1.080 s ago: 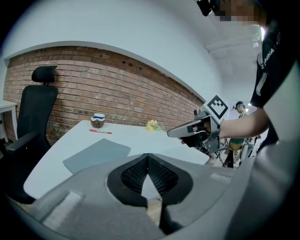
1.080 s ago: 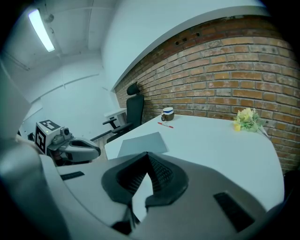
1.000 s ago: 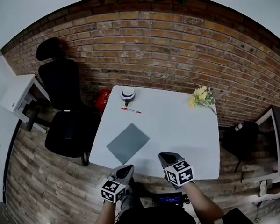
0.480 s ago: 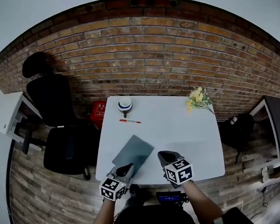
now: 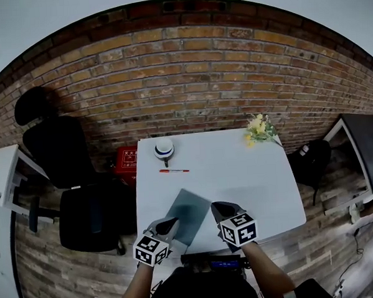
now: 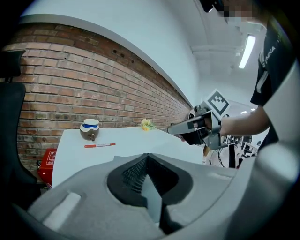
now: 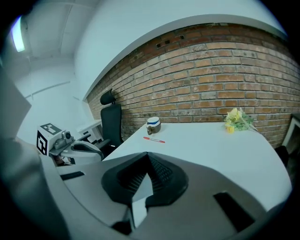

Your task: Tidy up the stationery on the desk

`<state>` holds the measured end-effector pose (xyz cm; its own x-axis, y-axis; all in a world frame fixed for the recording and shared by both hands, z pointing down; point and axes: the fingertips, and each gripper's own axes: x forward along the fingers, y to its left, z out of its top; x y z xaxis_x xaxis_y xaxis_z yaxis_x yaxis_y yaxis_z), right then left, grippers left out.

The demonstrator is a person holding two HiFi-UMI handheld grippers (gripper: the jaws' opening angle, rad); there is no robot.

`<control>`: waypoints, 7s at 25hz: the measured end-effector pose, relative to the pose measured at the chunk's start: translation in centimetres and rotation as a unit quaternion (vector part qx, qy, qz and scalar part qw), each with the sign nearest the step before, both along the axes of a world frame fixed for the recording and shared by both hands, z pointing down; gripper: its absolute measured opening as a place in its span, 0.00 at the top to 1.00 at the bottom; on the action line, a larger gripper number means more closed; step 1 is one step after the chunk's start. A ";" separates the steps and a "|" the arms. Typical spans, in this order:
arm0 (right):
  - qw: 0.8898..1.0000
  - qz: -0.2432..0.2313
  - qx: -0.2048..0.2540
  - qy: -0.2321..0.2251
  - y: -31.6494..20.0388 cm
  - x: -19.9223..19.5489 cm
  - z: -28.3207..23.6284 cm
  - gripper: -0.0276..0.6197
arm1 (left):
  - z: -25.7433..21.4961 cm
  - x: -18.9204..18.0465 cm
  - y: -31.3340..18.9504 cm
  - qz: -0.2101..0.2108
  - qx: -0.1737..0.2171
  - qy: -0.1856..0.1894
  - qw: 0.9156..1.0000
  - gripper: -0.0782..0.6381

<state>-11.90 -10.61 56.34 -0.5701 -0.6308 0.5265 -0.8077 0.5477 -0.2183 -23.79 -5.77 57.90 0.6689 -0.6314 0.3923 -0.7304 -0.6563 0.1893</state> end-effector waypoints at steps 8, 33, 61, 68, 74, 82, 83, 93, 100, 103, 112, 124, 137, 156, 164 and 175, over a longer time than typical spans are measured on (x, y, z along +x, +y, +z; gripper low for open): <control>1.000 0.015 -0.017 0.001 -0.3 0.6 1.7 0.94 | 1.4 0.9 -1.9 0.016 -0.014 0.003 1.000 0.88; 0.999 -0.042 -0.003 0.009 -5.0 6.1 0.3 0.94 | 0.2 4.6 -5.5 -0.066 0.005 -0.015 0.998 0.88; 0.996 -0.032 -0.084 0.026 -1.6 1.1 7.9 0.94 | 5.3 -1.5 -4.5 -0.052 -0.081 -0.059 0.994 0.88; 0.989 -0.003 -0.149 -0.003 0.8 -1.3 12.1 0.76 | 9.3 -3.9 -4.1 -0.034 -0.137 -0.094 0.986 0.66; 0.985 0.028 -0.172 -0.005 1.9 -2.0 14.6 0.69 | 12.3 -4.1 -3.2 -0.011 -0.189 -0.112 0.976 0.63; 0.984 0.052 -0.170 -0.002 2.2 -2.5 14.9 0.68 | 12.8 -3.8 -2.9 -0.012 -0.189 -0.108 0.976 0.63; 0.984 0.050 -0.173 -0.005 2.3 -2.7 14.9 0.70 | 12.8 -3.8 -2.9 -0.013 -0.190 -0.108 0.976 0.63; 0.984 0.062 -0.165 0.015 1.4 -1.7 14.8 0.70 | 12.7 -2.6 -2.5 -0.052 -0.210 -0.071 0.974 0.65; 0.986 0.047 -0.156 0.040 -1.1 2.9 14.9 0.70 | 12.8 2.0 -3.6 -0.072 -0.221 -0.054 0.971 0.67; 0.986 0.040 -0.150 0.055 -2.5 5.4 14.8 0.71 | 12.9 4.6 -4.4 -0.084 -0.228 -0.044 0.969 0.68; 0.988 0.034 -0.119 0.097 -7.9 12.6 14.5 0.74 | 13.0 12.6 -6.8 -0.115 -0.248 -0.001 0.962 0.71; 0.990 0.004 -0.103 0.092 -10.8 14.2 14.3 0.74 | 12.9 14.5 -8.4 -0.123 -0.242 0.000 0.962 0.71; 0.996 0.013 -0.055 0.065 -4.6 17.0 6.9 0.94 | 6.6 13.4 -3.8 -0.019 -0.182 0.053 0.982 0.87; 0.992 0.044 -0.107 0.050 -2.2 17.4 9.2 0.92 | 8.3 12.7 -3.1 -0.024 -0.193 -0.002 0.981 0.87; 0.986 0.047 -0.159 0.024 -2.0 15.9 13.3 0.74 | 11.1 14.0 -4.1 -0.038 -0.219 -0.030 0.975 0.70; 0.983 0.086 -0.160 0.006 -1.7 14.8 15.0 0.68 | 13.0 15.2 -4.7 -0.054 -0.238 -0.059 0.968 0.67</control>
<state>2.91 -12.28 71.36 -0.4628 -0.5180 0.7194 -0.8855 0.3080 -0.3479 -8.54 -10.48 70.89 0.5424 -0.4248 0.7248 -0.8246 -0.4340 0.3628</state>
